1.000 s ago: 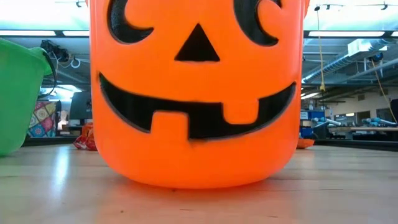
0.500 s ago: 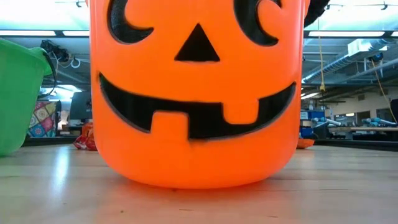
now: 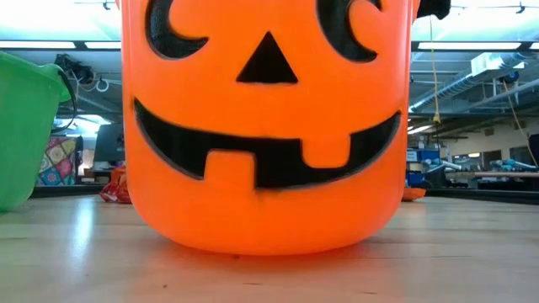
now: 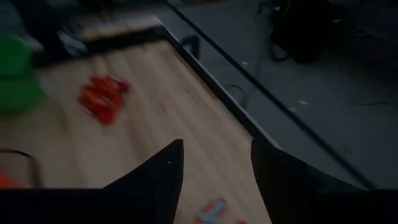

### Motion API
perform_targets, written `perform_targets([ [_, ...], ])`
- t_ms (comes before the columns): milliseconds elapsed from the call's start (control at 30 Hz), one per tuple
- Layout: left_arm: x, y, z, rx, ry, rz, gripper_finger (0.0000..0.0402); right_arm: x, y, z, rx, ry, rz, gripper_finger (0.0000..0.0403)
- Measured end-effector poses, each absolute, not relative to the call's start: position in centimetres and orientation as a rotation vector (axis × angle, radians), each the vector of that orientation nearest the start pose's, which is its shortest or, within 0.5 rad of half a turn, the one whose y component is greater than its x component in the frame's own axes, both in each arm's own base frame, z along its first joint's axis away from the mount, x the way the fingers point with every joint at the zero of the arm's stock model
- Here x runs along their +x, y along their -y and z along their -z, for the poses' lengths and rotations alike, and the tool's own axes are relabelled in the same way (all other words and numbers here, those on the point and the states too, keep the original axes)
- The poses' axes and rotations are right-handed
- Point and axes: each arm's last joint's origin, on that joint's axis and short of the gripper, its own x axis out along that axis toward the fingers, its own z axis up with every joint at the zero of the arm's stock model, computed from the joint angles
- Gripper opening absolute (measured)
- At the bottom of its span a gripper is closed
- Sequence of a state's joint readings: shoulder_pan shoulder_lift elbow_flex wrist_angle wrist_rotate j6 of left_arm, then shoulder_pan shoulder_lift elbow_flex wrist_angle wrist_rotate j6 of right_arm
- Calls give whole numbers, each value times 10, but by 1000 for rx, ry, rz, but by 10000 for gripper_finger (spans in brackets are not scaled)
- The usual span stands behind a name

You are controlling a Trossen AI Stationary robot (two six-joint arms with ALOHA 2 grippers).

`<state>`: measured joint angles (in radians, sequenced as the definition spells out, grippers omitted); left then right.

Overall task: Sort candy by brand, put in halloween buckets
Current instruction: Put the orange chocolate into the orange bucket

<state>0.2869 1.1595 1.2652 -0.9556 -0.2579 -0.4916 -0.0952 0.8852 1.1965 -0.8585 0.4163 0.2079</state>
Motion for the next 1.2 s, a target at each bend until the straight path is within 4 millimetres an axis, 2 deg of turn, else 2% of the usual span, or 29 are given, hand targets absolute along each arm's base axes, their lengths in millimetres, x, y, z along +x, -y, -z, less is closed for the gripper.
perform_targets([
  [200,195,-83,-338,-595,-962,-754,181,124,21,-401,297,-377,473,199],
  [400,212,-93,-315,-639,-1110,-750,181,112,17,-407,362,-322,380,199],
  [733,230,-101,-265,-647,-1520,-746,181,97,13,-415,349,-246,278,199],
  [1033,243,-97,-253,-772,-1539,-679,181,74,11,-421,338,-175,265,199],
  [1200,247,-96,-247,-763,-1566,-685,181,66,10,-424,341,-126,256,199],
])
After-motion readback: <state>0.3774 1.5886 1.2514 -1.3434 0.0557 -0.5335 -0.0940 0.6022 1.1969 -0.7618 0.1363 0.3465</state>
